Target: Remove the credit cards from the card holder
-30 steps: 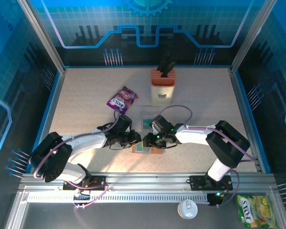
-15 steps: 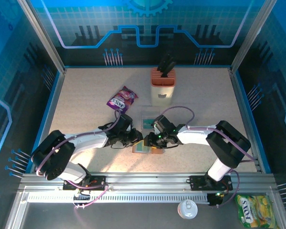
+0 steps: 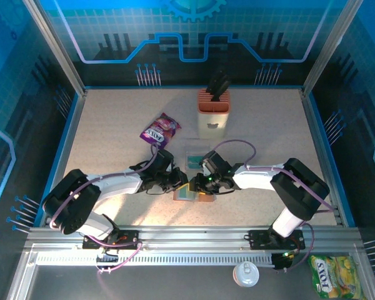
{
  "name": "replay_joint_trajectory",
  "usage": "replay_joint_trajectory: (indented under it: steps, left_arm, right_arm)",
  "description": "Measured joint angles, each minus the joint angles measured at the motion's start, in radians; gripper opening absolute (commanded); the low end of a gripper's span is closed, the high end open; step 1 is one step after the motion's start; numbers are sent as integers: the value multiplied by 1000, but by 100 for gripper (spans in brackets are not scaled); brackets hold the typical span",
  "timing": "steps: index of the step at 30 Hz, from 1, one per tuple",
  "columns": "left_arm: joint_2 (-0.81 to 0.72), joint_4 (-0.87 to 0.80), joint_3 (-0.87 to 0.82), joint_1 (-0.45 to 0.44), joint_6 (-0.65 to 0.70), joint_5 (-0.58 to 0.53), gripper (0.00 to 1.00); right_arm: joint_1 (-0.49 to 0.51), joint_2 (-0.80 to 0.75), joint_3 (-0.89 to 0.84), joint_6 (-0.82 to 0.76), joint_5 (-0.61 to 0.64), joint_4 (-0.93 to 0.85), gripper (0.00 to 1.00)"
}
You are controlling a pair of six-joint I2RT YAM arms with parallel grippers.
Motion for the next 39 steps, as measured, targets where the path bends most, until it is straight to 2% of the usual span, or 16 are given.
replay_joint_trajectory:
  steps: [15, 39]
  left_arm:
    - [-18, -63, 0, 0, 1, -43, 18]
    - [2, -47, 0, 0, 0, -43, 20]
  right_arm:
    - [0, 3, -31, 8, -16, 71, 29]
    - [-2, 8, -36, 11, -31, 92, 29]
